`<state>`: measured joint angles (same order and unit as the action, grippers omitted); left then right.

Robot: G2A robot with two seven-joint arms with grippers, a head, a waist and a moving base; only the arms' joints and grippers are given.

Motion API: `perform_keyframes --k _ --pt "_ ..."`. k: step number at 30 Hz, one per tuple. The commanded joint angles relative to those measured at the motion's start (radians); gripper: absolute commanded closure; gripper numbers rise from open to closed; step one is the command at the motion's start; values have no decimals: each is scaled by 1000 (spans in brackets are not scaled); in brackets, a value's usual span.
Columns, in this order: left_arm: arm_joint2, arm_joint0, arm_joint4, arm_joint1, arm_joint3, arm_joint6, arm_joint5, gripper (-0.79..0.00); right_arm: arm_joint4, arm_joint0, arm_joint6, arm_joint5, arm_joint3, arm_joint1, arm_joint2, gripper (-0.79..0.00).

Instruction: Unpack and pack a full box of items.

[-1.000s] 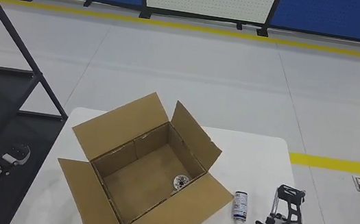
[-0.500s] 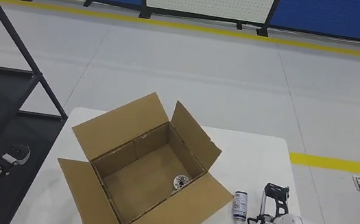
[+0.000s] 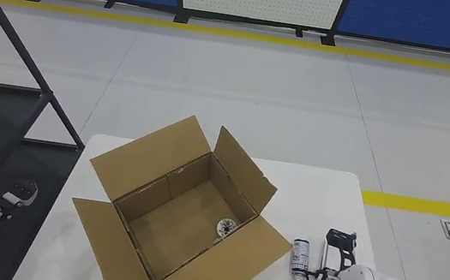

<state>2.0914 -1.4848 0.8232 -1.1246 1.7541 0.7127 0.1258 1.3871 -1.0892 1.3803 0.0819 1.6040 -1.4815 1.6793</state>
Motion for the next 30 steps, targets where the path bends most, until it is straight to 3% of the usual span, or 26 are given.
perform_keyframes --k 1,5,6,7,9,10,11,12,18,30 --pt "0 0 0 0 0 0 0 -785 -10 -5 1 -3 11 3 7 -339" --pt "0 0 0 0 0 0 0 -785 -44 -28 -4 1 63 7 18 -363" --pt "0 0 0 0 0 0 0 -785 -52 -38 -5 -3 87 9 21 -385" --pt "0 0 0 0 0 0 0 -785 -60 -50 -9 -7 115 10 23 -465" --pt "0 0 0 0 0 0 0 -785 -76 -77 -18 -7 186 12 27 -505" --pt "0 0 0 0 0 0 0 -785 -78 -94 -23 -1 228 12 26 -573" --pt "0 0 0 0 0 0 0 -785 -80 -110 -26 4 275 13 24 -739" --pt "0 0 0 0 0 0 0 -785 -84 -125 -27 9 322 13 18 -785" --pt "0 0 0 0 0 0 0 -785 -61 -199 -22 7 598 15 -60 -785" --pt "0 0 0 0 0 0 0 -785 -61 -199 -22 7 598 15 -60 -785"
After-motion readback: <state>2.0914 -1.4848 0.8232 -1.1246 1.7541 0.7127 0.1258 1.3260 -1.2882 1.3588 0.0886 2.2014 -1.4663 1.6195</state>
